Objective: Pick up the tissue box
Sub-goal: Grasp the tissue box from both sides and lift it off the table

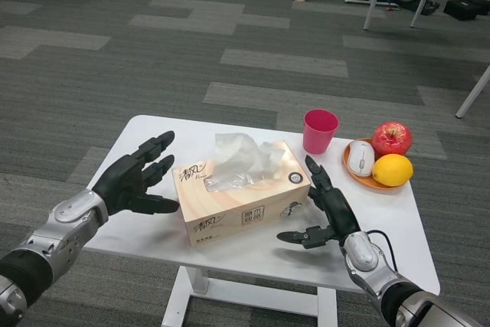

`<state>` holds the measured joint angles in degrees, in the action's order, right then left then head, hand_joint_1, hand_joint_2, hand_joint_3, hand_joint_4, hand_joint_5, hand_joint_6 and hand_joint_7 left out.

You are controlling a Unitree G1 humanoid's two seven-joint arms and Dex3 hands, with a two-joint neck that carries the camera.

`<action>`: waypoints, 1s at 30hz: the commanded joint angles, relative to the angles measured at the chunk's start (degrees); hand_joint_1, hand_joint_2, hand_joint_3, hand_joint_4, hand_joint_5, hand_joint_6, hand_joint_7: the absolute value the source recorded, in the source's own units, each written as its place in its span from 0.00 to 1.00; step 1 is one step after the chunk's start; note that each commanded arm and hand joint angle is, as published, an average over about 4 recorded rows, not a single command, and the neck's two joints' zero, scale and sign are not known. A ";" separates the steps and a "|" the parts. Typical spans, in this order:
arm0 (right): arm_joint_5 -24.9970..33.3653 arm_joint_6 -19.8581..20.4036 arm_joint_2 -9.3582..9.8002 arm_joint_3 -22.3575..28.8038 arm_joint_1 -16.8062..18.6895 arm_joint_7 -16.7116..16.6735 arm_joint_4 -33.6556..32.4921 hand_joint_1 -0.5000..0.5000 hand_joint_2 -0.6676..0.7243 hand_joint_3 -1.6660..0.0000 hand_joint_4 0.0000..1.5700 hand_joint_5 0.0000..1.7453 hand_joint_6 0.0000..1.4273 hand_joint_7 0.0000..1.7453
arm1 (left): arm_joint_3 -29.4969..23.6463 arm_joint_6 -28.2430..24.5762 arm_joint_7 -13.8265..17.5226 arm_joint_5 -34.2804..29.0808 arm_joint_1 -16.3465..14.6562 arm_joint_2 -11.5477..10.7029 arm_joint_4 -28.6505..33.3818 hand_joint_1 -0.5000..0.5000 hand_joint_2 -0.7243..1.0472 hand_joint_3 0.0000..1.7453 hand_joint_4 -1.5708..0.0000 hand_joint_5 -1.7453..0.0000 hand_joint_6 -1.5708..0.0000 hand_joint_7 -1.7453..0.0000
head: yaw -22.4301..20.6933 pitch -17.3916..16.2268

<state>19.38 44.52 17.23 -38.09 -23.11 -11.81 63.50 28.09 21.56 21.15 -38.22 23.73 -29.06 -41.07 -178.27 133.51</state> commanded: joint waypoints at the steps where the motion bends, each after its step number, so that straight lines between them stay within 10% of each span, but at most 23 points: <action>1: 0.13 -0.09 0.57 0.21 1.00 0.52 -1.58 0.29 0.32 0.81 0.21 0.06 0.00 0.04 | 0.39 0.59 -0.19 -0.32 0.70 0.15 -0.59 1.00 1.00 0.05 1.00 1.00 1.00 1.00 | -0.22 -0.14; 30: 0.13 5.23 3.99 5.61 15.99 3.95 -17.71 0.34 0.27 0.81 0.09 0.06 0.00 0.04 | -2.73 3.27 -2.47 -1.86 4.79 2.83 -5.99 1.00 0.98 0.05 1.00 1.00 1.00 0.98 | -2.19 -0.36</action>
<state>19.40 48.06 20.43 -33.19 -8.06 -8.00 47.14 26.23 23.79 19.08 -39.70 27.02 -27.06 -46.17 -180.42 133.17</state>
